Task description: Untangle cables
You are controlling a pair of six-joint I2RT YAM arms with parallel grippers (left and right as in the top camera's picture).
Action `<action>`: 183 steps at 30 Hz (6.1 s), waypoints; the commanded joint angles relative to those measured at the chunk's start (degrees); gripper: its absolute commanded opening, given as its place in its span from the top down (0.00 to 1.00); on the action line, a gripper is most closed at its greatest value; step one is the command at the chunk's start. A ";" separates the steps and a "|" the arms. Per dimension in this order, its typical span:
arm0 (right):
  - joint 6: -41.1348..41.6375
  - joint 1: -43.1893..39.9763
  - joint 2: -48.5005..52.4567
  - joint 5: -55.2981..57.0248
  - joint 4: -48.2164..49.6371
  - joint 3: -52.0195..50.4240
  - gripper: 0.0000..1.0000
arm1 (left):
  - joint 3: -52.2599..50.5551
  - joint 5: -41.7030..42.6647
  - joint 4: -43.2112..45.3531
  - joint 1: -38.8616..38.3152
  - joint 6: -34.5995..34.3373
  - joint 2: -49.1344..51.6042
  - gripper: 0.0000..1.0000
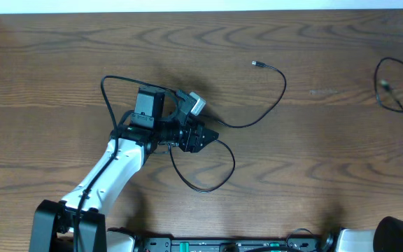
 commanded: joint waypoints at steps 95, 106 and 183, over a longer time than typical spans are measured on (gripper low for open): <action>-6.38 -26.36 46.80 6.69 19.91 6.99 0.99 | 0.20 0.76 5.99 -3.41 -1.62 -0.85 0.32; -6.38 -26.58 46.77 6.91 18.78 7.02 0.92 | 0.20 0.79 5.97 -3.41 -1.62 -0.85 0.31; -43.69 22.32 15.47 -39.98 -11.04 2.49 0.01 | 0.20 -49.05 -22.29 -3.54 -27.89 -29.51 0.32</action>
